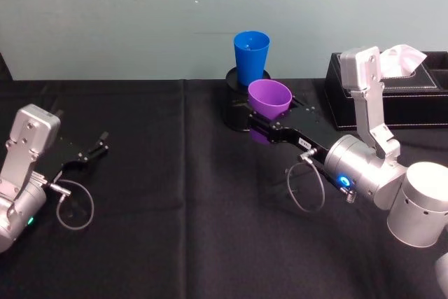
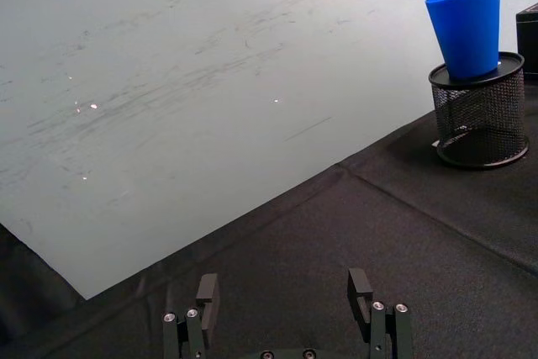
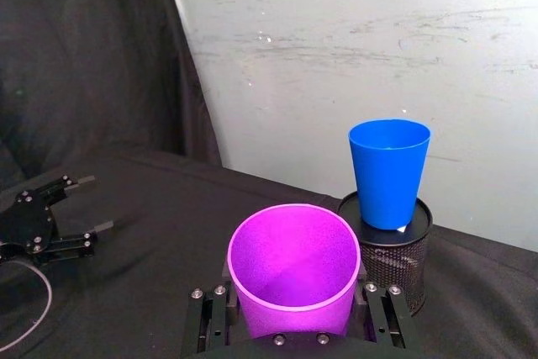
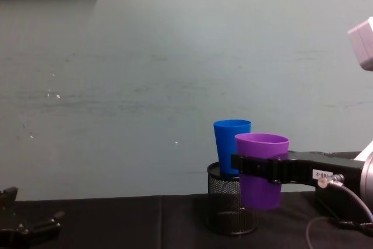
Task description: Pick up one cup with a gripper and tap it against the other cup.
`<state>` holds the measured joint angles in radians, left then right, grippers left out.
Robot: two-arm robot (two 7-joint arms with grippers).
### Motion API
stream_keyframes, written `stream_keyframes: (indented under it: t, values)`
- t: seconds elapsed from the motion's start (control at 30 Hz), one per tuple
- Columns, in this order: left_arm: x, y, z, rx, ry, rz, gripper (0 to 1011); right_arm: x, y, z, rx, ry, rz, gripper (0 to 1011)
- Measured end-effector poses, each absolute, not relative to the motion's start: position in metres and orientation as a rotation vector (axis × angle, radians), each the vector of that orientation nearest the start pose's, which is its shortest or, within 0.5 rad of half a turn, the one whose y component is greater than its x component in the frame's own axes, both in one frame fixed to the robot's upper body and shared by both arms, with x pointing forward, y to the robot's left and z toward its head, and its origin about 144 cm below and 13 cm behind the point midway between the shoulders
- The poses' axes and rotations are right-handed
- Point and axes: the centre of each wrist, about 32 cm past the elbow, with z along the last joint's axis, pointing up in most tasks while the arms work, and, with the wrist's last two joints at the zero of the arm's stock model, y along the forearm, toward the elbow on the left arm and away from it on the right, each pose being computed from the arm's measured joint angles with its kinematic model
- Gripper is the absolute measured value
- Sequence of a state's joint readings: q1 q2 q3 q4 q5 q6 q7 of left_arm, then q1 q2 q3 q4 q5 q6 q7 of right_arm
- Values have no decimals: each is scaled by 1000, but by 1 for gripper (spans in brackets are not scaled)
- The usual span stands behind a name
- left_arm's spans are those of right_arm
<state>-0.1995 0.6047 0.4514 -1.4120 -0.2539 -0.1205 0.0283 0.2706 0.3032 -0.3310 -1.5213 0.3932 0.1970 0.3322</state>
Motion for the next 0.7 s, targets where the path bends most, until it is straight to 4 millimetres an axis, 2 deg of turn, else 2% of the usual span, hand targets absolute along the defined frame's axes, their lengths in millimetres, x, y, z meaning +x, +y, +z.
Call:
stream_keyframes:
  t: [0.7]
  values:
    - [489, 310, 1140, 305, -285, 1248, 1000, 518, -220, 1202, -43, 79, -933, 731]
